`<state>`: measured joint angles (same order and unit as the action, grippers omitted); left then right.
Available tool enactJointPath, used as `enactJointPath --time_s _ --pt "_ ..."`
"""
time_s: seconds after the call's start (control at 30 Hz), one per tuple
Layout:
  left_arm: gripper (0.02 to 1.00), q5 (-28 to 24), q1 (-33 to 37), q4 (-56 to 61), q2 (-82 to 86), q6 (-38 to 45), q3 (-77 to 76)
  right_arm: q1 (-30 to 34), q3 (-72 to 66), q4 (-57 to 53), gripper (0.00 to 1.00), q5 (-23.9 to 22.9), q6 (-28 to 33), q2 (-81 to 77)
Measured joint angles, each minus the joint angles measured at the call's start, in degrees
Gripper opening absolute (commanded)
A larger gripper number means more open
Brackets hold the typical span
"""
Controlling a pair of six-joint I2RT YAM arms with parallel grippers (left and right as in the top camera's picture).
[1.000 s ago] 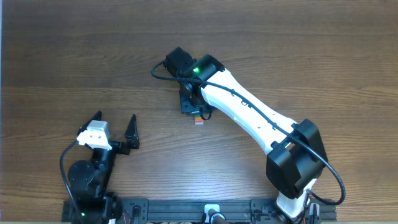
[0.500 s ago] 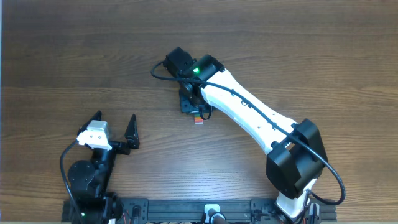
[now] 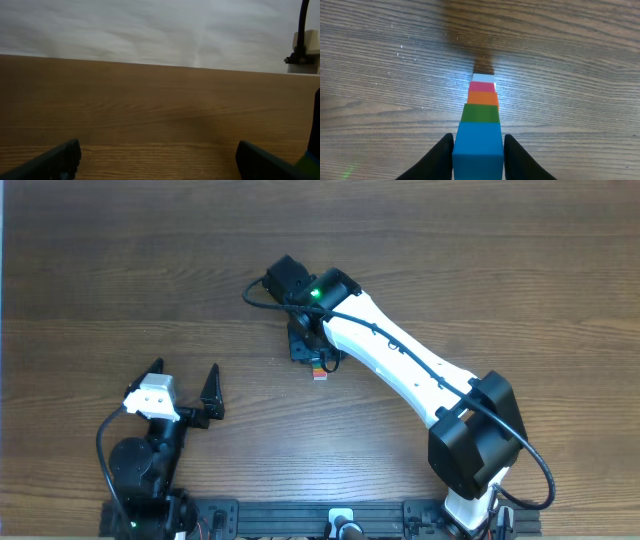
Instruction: Stack Cubes
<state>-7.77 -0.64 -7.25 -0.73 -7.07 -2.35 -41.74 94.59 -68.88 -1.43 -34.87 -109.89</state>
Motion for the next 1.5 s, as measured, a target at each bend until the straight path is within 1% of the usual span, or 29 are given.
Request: enactJointPath --time_s 0.13,0.2,0.27,0.3,0.37,0.57,0.67,0.73,0.93,1.03,1.17,1.27,1.37,1.5 --pt "0.998 0.02 0.0 0.0 0.0 0.0 0.0 0.0 -0.22 0.07 0.448 -0.02 0.02 0.0" --pt "0.998 0.0 0.0 0.0 0.0 0.02 0.0 0.0 -0.61 0.17 0.529 -0.02 -0.02 0.0" --pt "0.998 0.0 0.0 0.0 0.0 0.0 0.0 0.0 -0.92 0.17 0.676 -0.02 -0.04 0.0" --pt "0.998 0.0 0.0 0.0 0.0 0.02 0.0 0.0 -0.98 0.24 0.882 -0.02 0.07 0.0" --pt "0.998 0.0 0.0 0.0 0.0 0.02 0.0 0.0 -1.05 1.05 0.991 0.0 -0.15 0.0" --pt "0.996 0.0 0.0 0.0 0.0 0.02 0.0 1.01 -1.11 7.32 0.993 0.0 3.82 0.0" --pt "0.996 0.0 0.0 0.0 0.0 0.0 0.0 3.61 -1.11 9.29 0.991 0.0 5.95 0.0" --pt "0.998 0.0 0.0 0.0 0.0 0.02 0.0 6.58 -1.11 10.08 0.991 0.04 7.48 0.0" --pt "0.998 0.02 0.0 0.0 0.0 0.02 0.0 20.11 -1.11 12.22 0.993 -0.02 14.47 0.28" --pt "0.998 0.0 0.0 0.0 0.0 0.0 0.0 27.69 -1.11 13.2 0.991 -0.04 19.02 1.75" --pt "1.0 0.0 0.0 0.0 0.0 0.02 0.0 35.41 -1.55 15.3 0.993 -0.9 24.94 6.58" --pt "0.996 0.0 0.0 0.0 0.0 0.02 0.0 37.81 -4.52 19.65 0.993 -1.86 28.39 12.35" --pt "1.0 0.0 0.0 0.0 0.0 0.02 0.0 38.91 -11.19 25.16 0.993 -2.47 31.85 20.81" --pt "0.998 0.02 0.0 0.0 0.0 0.02 0.0 40.33 -21.62 30.25 0.993 -2.58 34.36 31.34"
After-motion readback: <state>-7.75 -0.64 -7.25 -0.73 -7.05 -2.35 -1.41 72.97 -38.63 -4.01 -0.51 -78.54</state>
